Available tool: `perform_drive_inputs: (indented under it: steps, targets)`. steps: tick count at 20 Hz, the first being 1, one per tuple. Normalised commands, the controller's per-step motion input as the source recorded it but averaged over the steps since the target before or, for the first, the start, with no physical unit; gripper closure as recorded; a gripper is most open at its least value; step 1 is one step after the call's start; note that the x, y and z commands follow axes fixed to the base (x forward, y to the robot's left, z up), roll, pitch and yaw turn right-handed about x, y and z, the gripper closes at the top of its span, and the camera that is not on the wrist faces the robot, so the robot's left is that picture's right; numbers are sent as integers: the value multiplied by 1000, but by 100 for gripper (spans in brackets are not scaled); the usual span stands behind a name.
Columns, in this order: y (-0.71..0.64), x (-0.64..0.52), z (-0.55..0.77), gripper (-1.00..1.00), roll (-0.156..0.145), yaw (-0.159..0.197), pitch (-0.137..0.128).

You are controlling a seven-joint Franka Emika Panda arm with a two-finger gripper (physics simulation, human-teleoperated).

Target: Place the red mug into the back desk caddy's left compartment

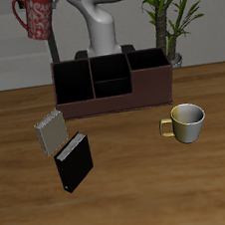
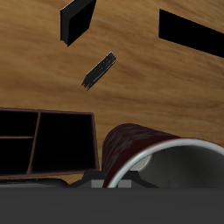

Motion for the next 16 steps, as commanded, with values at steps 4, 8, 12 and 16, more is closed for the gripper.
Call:
perform_drive_inputs:
  steps: [4, 8, 12, 16]
  targets:
    - [211, 123, -104, 100, 17, -11, 1]
    - [205, 75, -121, 100, 43, -26, 27]
    - [248, 64, -284, 100, 83, 2, 70]
    - [87, 59, -263, 100, 37, -12, 54]
